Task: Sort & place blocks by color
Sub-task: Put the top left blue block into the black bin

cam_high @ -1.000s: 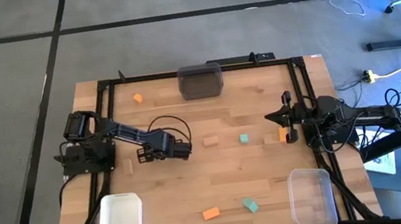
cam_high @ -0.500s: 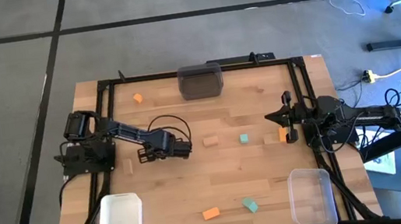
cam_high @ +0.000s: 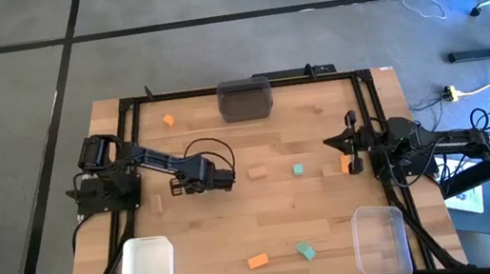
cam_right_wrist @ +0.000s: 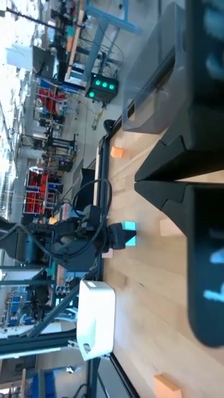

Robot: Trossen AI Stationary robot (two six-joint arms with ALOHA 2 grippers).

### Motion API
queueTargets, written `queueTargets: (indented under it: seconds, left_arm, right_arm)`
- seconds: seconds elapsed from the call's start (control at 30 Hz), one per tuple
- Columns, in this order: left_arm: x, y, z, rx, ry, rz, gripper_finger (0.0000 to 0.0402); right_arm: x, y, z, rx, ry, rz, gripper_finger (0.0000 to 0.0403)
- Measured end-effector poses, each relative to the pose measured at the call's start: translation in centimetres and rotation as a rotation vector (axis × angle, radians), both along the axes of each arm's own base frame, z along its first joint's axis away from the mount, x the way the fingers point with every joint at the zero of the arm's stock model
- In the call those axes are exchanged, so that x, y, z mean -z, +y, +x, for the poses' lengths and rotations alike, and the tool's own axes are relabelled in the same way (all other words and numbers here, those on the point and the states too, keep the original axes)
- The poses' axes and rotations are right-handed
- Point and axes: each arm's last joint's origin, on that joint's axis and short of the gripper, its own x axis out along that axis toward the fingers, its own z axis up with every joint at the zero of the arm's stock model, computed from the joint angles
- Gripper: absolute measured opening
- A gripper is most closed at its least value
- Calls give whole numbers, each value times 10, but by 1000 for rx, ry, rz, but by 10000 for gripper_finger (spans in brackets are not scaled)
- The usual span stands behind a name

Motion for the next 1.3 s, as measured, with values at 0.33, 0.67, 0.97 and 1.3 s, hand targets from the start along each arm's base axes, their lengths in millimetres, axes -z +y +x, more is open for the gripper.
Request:
queueTargets:
  seconds: [0.33,0.67,0.97,1.3]
  left_arm:
    - [-18,0,19,201,-31,18,124]
    - [-73,20,59,519,-158,22,124]
    - [-142,86,78,761,-247,113,124]
    - [-177,171,60,810,-249,236,124]
  right_arm:
    - [-35,-1,-9,72,65,10,12]
    - [-80,-2,-10,123,235,166,12]
    - [-91,-4,11,164,414,314,12]
    - [-97,-8,32,298,516,376,12]
